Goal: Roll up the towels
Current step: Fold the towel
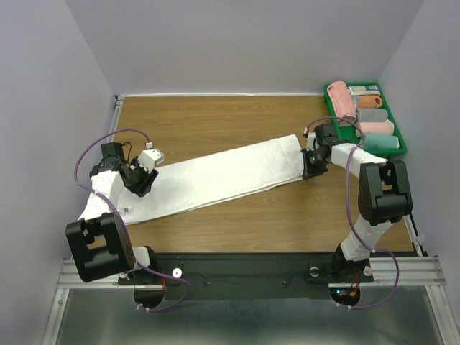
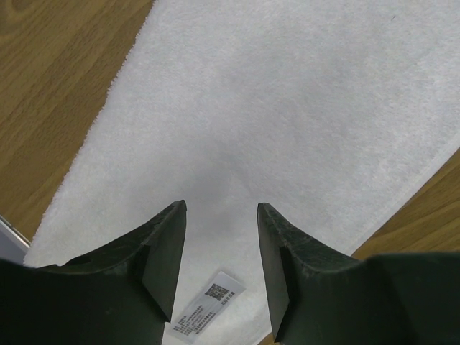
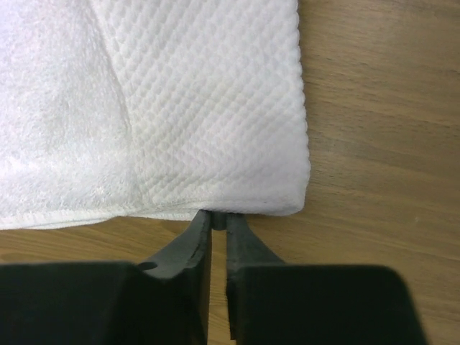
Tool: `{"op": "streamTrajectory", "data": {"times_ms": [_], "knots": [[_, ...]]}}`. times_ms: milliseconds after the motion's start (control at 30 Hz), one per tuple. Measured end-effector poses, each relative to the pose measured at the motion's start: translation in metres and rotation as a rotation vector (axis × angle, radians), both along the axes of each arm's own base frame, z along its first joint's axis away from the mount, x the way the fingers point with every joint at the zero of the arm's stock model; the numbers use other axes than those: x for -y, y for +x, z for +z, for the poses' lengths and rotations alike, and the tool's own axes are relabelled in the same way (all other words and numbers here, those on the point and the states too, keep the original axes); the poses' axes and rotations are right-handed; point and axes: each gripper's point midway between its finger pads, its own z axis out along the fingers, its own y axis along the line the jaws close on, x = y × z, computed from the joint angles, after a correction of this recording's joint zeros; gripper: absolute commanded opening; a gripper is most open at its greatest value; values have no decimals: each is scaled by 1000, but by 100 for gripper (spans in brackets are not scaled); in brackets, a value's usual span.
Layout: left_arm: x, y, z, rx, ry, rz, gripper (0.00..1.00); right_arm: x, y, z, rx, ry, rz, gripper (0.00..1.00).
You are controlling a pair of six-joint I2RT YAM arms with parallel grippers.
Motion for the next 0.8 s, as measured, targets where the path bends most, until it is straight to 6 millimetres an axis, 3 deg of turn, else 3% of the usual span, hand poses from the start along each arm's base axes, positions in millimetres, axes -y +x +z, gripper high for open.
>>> {"op": "streamTrajectory", "data": {"times_ms": [133, 333, 533, 667, 800], "knots": [[-2, -1, 0, -3, 11, 3, 61, -1, 0, 0, 2, -10, -5, 1], [-20, -12, 3, -38, 71, -27, 66, 4, 2, 2, 22, -42, -5, 1], [-70, -30, 29, -62, 205, -119, 67, 11, 7, 3, 51, -90, 14, 1], [-106, -63, 19, -180, 299, -184, 68, 16, 11, 4, 66, -117, 17, 1], [-118, -86, 5, -261, 355, -269, 70, 18, 14, 4, 70, -130, 19, 1]]}}
